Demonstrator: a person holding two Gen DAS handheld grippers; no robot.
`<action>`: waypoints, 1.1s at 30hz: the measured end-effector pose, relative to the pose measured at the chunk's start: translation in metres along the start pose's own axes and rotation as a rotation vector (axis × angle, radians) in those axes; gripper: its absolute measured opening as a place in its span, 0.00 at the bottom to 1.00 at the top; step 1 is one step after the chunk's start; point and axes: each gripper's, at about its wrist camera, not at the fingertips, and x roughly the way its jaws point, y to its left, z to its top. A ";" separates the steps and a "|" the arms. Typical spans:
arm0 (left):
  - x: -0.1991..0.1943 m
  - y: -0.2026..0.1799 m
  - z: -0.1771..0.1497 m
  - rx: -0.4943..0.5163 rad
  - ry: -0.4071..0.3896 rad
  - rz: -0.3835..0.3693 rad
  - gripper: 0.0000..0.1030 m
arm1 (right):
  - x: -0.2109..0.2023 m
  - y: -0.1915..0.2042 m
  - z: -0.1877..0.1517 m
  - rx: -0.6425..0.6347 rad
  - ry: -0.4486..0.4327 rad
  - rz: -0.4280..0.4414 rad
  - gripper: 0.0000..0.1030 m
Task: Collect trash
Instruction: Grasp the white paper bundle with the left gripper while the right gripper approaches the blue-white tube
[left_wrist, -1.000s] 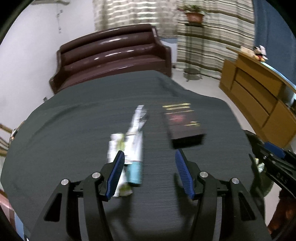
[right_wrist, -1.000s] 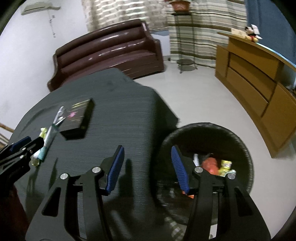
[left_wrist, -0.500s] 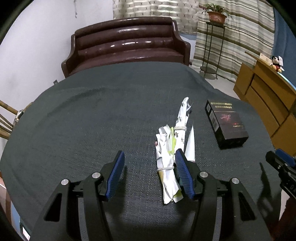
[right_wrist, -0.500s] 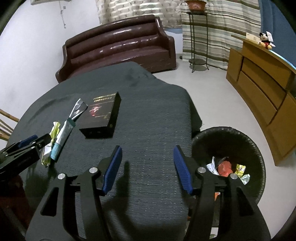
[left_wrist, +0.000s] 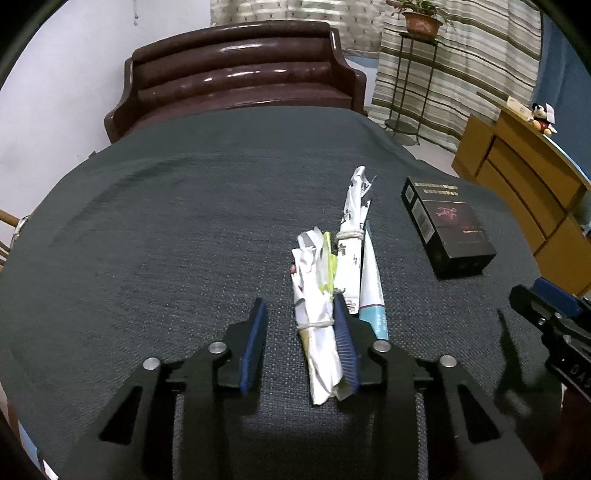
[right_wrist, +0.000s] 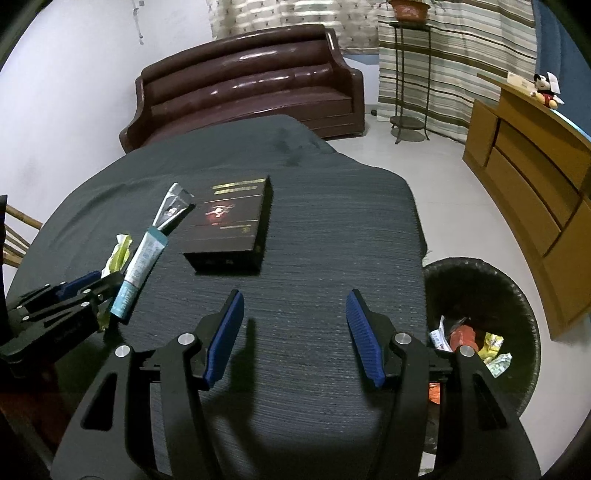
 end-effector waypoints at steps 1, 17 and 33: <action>0.000 0.000 0.000 0.003 -0.001 -0.003 0.28 | 0.001 0.003 0.001 -0.005 0.001 0.003 0.55; -0.015 0.044 -0.003 -0.042 -0.035 0.016 0.20 | 0.008 0.069 0.009 -0.089 0.011 0.064 0.55; -0.018 0.105 -0.008 -0.105 -0.049 0.117 0.20 | 0.041 0.126 0.014 -0.161 0.091 0.059 0.53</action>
